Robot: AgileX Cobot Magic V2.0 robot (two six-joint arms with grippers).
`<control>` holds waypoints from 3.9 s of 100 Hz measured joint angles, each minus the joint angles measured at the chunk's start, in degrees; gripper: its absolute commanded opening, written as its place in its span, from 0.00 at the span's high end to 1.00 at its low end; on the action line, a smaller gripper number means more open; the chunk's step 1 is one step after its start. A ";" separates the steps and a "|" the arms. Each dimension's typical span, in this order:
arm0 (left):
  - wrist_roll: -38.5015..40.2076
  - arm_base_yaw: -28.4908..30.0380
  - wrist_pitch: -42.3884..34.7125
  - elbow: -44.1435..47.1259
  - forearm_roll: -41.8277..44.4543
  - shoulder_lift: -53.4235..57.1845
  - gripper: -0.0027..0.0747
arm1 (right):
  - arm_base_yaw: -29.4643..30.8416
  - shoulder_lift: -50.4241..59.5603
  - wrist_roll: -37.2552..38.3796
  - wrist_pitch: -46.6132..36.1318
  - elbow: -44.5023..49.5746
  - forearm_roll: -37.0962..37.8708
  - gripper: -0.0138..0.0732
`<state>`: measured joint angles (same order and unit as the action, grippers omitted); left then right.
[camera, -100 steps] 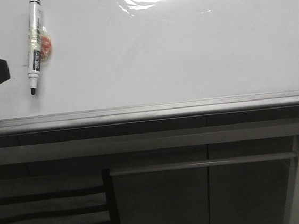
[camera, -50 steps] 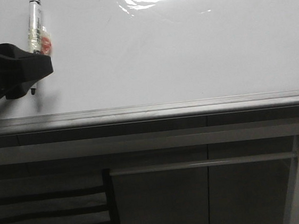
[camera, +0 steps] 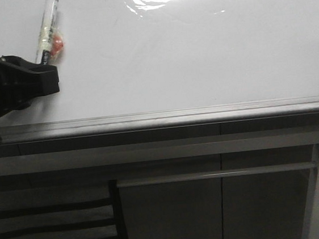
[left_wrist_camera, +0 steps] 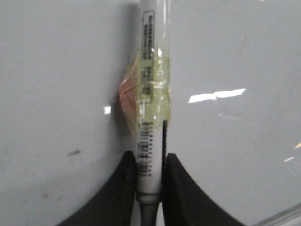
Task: Write number 0 on whiteboard
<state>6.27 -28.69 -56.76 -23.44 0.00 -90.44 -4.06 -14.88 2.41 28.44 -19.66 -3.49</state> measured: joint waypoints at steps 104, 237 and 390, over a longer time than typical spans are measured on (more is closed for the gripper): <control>-6.27 -5.71 27.98 0.56 50.60 34.78 0.98 | -44.25 -41.10 -46.20 -2.77 -32.08 -18.86 0.48; -8.83 -4.70 24.50 8.86 42.70 27.63 0.99 | -44.87 -55.97 -46.33 -17.29 -25.12 -18.35 0.60; -15.29 -4.70 12.26 9.08 29.99 17.14 0.30 | -40.92 -55.97 -46.92 -11.80 -25.06 -18.55 0.93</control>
<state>-9.03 -33.39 -44.51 -14.36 29.99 -73.29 -44.98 -70.85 -44.51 16.64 -44.72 -22.04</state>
